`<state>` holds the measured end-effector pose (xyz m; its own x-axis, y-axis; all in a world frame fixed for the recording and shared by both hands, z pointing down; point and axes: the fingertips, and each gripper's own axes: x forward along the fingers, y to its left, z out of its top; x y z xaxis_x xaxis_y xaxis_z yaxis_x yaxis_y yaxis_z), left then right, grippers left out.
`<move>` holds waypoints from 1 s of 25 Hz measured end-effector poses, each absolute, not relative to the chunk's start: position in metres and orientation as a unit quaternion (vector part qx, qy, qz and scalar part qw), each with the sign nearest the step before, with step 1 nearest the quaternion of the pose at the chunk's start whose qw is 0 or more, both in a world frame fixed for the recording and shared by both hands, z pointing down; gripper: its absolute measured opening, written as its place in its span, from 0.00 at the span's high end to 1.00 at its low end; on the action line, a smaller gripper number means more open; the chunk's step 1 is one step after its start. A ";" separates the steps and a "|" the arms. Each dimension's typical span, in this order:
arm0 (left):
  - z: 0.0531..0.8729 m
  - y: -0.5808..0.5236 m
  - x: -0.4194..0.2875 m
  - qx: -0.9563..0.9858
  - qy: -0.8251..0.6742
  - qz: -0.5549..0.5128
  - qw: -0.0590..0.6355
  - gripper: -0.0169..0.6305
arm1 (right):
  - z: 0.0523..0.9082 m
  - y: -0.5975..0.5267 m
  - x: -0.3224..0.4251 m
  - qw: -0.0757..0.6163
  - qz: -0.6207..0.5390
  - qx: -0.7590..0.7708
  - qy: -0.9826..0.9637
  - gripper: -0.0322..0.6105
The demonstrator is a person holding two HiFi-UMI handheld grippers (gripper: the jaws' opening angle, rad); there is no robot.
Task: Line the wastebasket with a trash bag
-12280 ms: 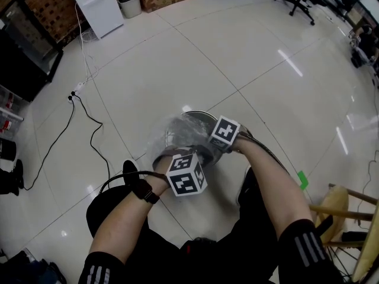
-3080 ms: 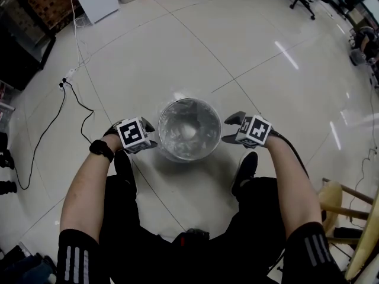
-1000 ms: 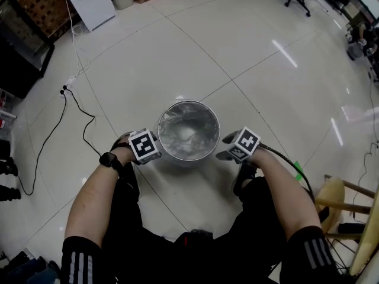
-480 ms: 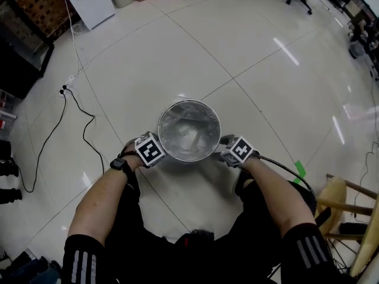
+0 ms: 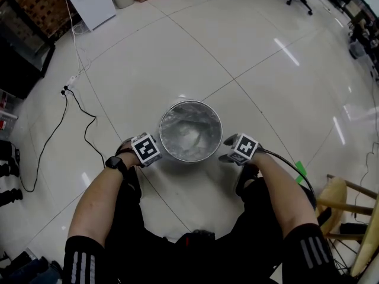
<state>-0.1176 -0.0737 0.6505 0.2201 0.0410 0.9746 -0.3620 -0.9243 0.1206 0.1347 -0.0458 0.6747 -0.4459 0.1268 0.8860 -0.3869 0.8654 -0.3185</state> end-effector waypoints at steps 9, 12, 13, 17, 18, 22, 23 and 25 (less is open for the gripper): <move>0.571 -0.098 -0.108 0.792 -0.179 0.566 0.141 0.61 | 0.606 -0.081 0.158 0.544 0.200 0.144 -0.802 0.51; 0.526 -0.107 -0.085 0.830 -0.201 0.502 0.134 0.63 | 0.557 -0.102 0.136 0.501 0.153 0.179 -0.833 0.59; 0.511 -0.110 -0.078 0.841 -0.209 0.481 0.128 0.63 | 0.538 -0.105 0.127 0.487 0.137 0.186 -0.842 0.61; 0.455 -0.117 -0.066 0.866 -0.253 0.419 0.104 0.65 | 0.476 -0.104 0.093 0.432 0.103 0.205 -0.872 0.67; 0.443 -0.117 -0.063 0.870 -0.263 0.408 0.091 0.65 | 0.464 -0.102 0.086 0.420 0.098 0.210 -0.877 0.68; 0.402 -0.110 -0.052 0.884 -0.290 0.366 0.038 0.70 | 0.421 -0.099 0.069 0.387 0.068 0.237 -0.888 0.74; 0.393 -0.105 -0.049 0.888 -0.294 0.352 0.037 0.70 | 0.409 -0.098 0.066 0.380 0.057 0.247 -0.889 0.76; 0.378 -0.095 -0.045 0.896 -0.298 0.327 0.035 0.73 | 0.384 -0.097 0.060 0.353 0.040 0.269 -0.895 0.82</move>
